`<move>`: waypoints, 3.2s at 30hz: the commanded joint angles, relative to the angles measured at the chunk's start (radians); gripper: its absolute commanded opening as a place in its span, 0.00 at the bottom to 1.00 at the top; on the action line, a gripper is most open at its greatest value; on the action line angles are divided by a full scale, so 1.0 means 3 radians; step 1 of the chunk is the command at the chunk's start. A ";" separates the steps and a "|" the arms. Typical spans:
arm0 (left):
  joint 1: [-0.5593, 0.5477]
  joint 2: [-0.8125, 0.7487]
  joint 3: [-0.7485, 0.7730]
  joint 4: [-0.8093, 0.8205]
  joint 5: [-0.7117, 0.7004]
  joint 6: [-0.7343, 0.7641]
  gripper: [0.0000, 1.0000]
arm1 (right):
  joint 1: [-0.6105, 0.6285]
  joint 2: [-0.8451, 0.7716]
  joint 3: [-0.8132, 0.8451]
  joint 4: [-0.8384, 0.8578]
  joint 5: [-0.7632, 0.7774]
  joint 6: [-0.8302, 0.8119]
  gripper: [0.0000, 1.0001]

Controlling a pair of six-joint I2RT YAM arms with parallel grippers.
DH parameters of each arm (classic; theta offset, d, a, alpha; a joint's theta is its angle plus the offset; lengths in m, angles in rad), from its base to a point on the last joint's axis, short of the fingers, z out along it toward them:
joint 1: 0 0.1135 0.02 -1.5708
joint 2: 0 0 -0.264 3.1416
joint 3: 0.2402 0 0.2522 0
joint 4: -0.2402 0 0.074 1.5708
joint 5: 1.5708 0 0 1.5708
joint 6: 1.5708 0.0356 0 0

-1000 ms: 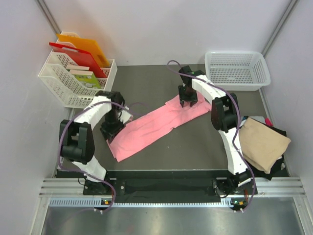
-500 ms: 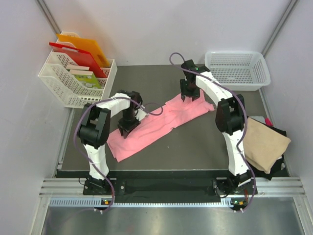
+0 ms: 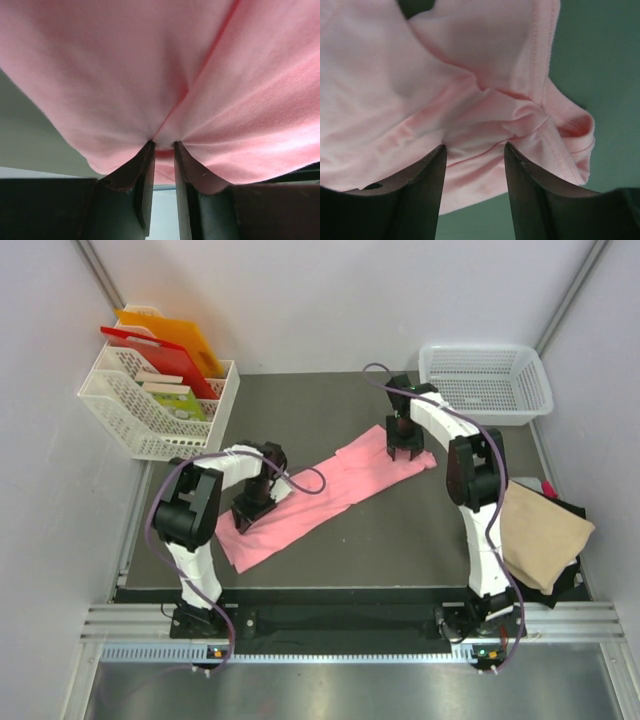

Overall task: Fold and stack the t-shirts
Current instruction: Rotate the tshirt 45 degrees

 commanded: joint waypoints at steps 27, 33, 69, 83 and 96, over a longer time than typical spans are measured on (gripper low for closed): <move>-0.0220 0.0710 0.0769 -0.0261 0.1289 -0.0325 0.27 | -0.0433 0.1191 0.1689 0.1684 -0.1593 0.0316 0.49; -0.0323 0.1012 0.1172 -0.0138 0.1570 -0.0566 0.26 | -0.0581 0.1278 0.1700 0.2191 -0.1952 0.0619 0.48; -0.0246 -0.0752 0.0304 -0.0654 0.0681 -0.0310 0.25 | 0.0176 0.0388 -0.0090 0.1348 -0.1461 0.0287 0.41; -0.0236 -0.0400 0.0590 -0.0491 0.0864 -0.0325 0.25 | -0.0234 0.1099 0.1310 0.1123 -0.1277 0.0005 0.39; -0.0282 0.0577 0.1199 -0.0143 0.1008 -0.0428 0.24 | -0.0280 0.1207 0.1470 0.1317 -0.1537 -0.0061 0.38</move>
